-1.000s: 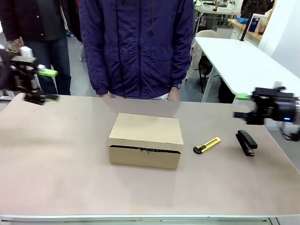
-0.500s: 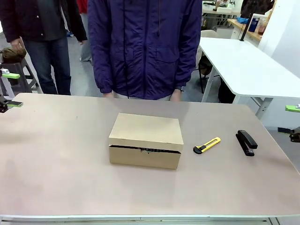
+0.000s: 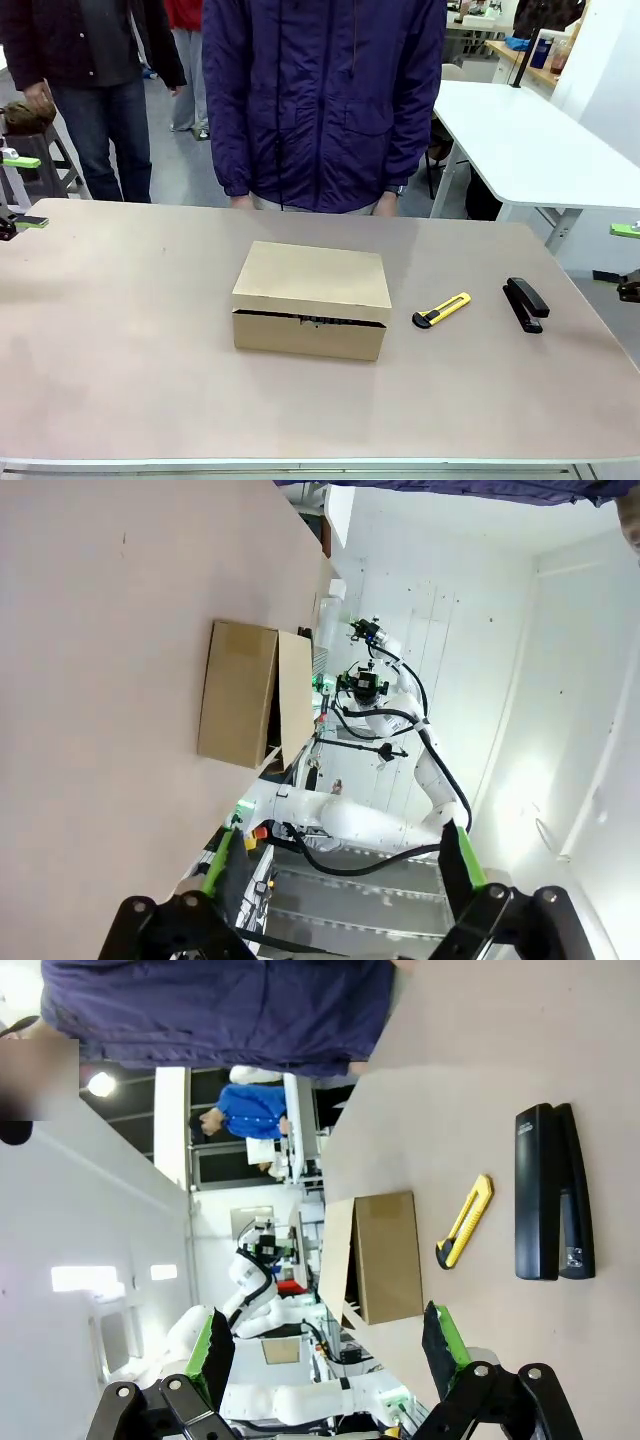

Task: Pack the item into the box.
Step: Close the Mailer Box.

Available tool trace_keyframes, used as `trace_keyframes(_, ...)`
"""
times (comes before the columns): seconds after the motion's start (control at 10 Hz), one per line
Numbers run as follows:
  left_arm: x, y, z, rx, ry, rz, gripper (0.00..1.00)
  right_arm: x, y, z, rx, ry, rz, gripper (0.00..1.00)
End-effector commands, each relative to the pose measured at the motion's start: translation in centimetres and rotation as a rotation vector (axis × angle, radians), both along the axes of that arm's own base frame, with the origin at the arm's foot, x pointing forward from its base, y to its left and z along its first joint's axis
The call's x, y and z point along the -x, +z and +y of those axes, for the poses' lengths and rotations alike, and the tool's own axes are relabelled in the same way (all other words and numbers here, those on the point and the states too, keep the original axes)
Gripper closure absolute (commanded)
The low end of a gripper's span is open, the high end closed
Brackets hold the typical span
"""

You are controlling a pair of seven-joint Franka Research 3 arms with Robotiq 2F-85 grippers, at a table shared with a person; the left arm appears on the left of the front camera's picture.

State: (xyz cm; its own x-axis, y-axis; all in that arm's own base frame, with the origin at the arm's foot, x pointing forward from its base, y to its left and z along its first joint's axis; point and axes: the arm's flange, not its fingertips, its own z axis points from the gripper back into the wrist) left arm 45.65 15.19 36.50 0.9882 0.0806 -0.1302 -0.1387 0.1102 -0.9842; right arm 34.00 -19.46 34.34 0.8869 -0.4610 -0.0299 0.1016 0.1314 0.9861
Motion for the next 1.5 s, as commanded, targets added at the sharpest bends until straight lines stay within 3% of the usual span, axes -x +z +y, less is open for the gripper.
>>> trace_keyframes(0.0, 0.49, 0.38, -0.17, -0.01, -0.009, 0.002, 0.0, 0.59, 0.27, 0.35, 0.014, -0.003, -0.003, 0.0)
trace_keyframes(1.4, 0.49, 0.38, -0.17, -0.01, -0.009, 0.002, 0.0, 0.59, 0.27, 0.35, 0.014, -0.003, -0.003, 0.0)
